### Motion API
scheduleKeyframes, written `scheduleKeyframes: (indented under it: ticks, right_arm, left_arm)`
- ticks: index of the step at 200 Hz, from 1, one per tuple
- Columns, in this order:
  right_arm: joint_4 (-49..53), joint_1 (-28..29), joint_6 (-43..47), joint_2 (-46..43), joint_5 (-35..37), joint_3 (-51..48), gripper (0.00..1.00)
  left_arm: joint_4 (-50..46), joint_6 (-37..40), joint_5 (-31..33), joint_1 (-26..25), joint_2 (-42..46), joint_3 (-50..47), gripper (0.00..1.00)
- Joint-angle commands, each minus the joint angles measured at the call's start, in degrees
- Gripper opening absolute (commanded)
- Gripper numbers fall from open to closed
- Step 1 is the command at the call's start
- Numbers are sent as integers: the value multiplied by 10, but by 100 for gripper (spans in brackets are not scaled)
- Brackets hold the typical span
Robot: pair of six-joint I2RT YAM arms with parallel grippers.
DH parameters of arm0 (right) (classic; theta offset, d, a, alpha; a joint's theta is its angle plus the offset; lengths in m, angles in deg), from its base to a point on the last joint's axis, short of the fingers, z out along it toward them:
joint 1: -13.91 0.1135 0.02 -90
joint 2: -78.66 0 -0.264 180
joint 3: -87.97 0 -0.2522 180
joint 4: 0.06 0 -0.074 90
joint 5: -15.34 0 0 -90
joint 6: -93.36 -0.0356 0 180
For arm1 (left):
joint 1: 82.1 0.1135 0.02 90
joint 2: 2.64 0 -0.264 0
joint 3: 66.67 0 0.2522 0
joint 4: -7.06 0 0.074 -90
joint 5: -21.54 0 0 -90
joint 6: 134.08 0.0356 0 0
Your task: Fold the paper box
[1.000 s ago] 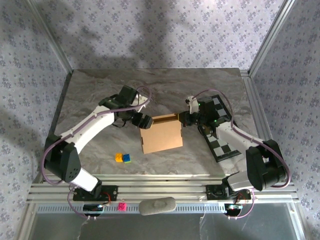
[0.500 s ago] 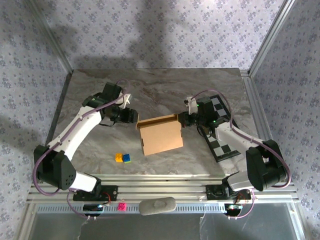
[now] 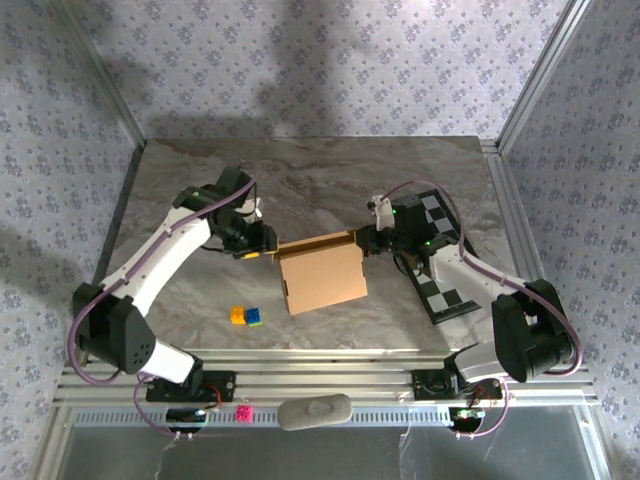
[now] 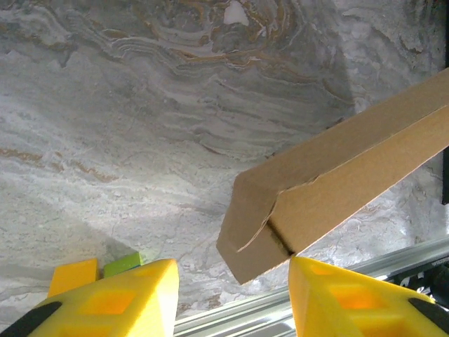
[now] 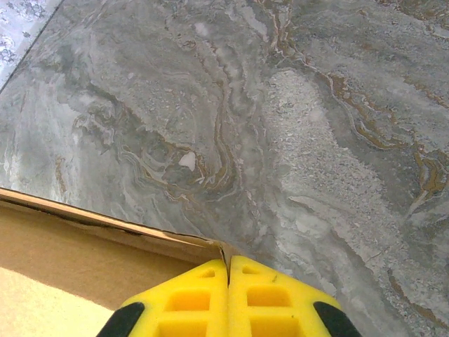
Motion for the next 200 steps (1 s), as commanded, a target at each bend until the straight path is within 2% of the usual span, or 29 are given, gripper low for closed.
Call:
scheduleKeyframes:
  ticks: [1,61,79,133,200]
  right_arm:
    - [13,4,11,-9,6,13,0]
    - [11,4,9,-7,7,13,0]
    - [12,3,8,-7,6,13,0]
    - [13,3,9,-6,6,16,0]
    - [12,4,9,-4,7,18,0]
  left_arm:
    - [-11,-1,11,-12,-24,31,40]
    - [-32,31,52,-24,-61,53,37]
    - [-29,33,47,-25,-69,52,30]
    - [-8,21,22,-27,-78,50,18]
    - [-13,11,18,-28,-83,49,19]
